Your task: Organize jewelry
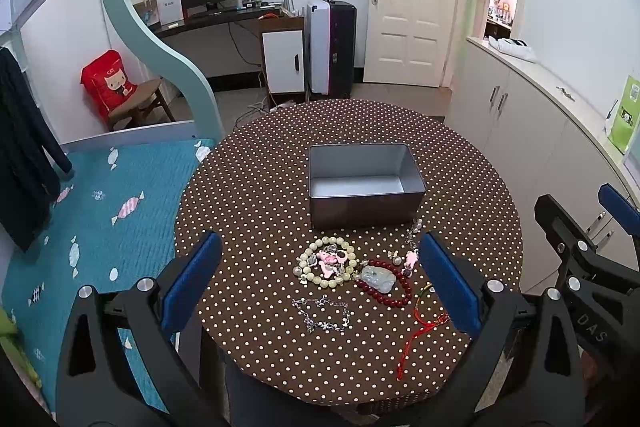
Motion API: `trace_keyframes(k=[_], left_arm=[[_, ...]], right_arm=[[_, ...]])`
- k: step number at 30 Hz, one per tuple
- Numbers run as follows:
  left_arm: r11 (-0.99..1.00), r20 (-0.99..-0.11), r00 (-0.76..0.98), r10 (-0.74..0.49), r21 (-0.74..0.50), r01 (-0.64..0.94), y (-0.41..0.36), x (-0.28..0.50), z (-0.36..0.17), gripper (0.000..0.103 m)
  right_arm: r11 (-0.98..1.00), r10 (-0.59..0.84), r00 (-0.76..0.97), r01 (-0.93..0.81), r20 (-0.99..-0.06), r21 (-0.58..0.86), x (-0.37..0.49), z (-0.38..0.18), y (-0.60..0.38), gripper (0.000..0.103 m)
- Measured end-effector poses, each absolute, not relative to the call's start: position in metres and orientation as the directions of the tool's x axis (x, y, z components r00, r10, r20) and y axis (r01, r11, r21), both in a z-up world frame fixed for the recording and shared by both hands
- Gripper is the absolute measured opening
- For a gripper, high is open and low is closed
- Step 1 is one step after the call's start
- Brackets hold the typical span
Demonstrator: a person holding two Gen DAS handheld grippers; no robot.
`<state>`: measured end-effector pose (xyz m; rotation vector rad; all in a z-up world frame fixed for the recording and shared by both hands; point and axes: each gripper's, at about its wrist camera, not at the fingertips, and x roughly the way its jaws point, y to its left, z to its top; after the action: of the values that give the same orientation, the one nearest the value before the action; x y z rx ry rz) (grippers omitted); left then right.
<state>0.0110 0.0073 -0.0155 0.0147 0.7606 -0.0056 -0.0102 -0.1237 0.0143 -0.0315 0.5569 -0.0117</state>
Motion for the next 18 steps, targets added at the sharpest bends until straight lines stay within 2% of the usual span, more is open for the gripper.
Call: trace_keyframes(k=[12, 18], left_arm=[[0.999, -0.782, 0.622, 0.034, 0.01, -0.041, 0.035, 0.046, -0.061, 0.098], [0.998, -0.841, 0.539, 0.034, -0.001, -0.065, 0.054, 0.062, -0.099, 0.098]], right_arm=[[0.999, -0.011, 0.779, -0.023, -0.627, -0.046, 0.025, -0.017, -0.119, 0.096], [0.993, 0.048, 0.706, -0.11, -0.706, -0.042, 0.041, -0.05, -0.107, 0.096]])
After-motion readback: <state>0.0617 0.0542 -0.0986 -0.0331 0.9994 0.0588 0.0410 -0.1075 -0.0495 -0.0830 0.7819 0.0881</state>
